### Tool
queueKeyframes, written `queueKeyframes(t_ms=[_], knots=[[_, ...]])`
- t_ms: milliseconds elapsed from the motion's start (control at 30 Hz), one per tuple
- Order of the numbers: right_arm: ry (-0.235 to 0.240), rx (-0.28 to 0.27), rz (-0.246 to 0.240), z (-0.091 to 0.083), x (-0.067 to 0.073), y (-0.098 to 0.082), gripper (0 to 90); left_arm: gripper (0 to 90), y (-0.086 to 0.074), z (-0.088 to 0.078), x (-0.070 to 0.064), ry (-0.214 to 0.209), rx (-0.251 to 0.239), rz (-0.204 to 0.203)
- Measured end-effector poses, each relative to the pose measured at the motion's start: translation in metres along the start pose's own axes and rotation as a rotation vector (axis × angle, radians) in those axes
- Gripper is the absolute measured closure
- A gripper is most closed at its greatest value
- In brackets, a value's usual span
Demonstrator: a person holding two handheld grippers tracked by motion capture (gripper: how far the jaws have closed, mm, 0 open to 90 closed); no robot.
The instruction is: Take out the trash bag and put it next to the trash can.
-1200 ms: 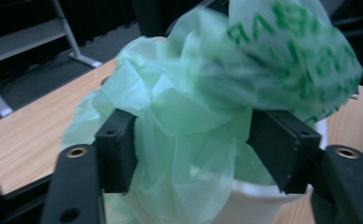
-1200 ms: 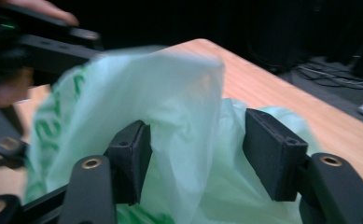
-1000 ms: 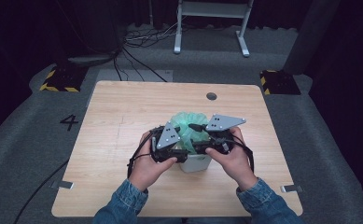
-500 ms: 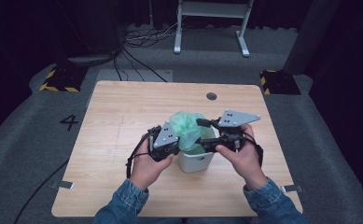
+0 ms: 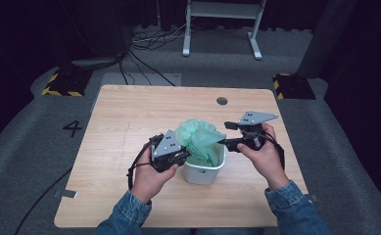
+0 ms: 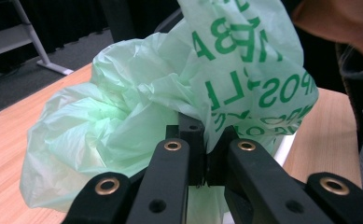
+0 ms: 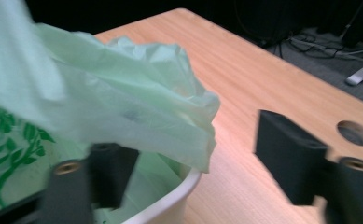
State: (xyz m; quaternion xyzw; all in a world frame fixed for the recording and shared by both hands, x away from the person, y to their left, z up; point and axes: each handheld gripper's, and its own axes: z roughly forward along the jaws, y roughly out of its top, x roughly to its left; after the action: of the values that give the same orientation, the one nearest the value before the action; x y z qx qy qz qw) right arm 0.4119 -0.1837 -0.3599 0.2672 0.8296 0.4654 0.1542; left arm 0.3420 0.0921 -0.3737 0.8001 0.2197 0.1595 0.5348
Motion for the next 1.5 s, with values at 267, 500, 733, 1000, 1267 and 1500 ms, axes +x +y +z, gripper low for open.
queueKeyframes(t_ms=[267,500,733,1000,1267,1500], knots=[[-0.017,-0.152,-0.020,-0.004,0.005,0.029,90.0,61.4,0.000,0.005,0.009,0.104,-0.013,-0.044],[0.240,-0.149,-0.174,0.002,0.065,0.059,89.7,41.4,0.002,0.014,0.016,0.180,0.000,-0.060],[0.400,-0.125,-0.235,0.000,0.097,0.063,87.9,70.2,0.001,0.014,0.016,0.121,0.017,-0.062],[0.099,-0.090,-0.154,-0.013,0.062,0.047,27.9,88.9,0.003,0.014,0.015,0.084,0.023,-0.085],[0.137,0.097,-0.112,0.029,0.036,0.021,22.9,88.9,0.006,0.015,0.012,0.052,0.023,-0.089],[0.161,0.187,-0.211,0.047,0.040,0.021,38.2,88.8,0.006,0.015,0.010,0.019,0.017,-0.093]])
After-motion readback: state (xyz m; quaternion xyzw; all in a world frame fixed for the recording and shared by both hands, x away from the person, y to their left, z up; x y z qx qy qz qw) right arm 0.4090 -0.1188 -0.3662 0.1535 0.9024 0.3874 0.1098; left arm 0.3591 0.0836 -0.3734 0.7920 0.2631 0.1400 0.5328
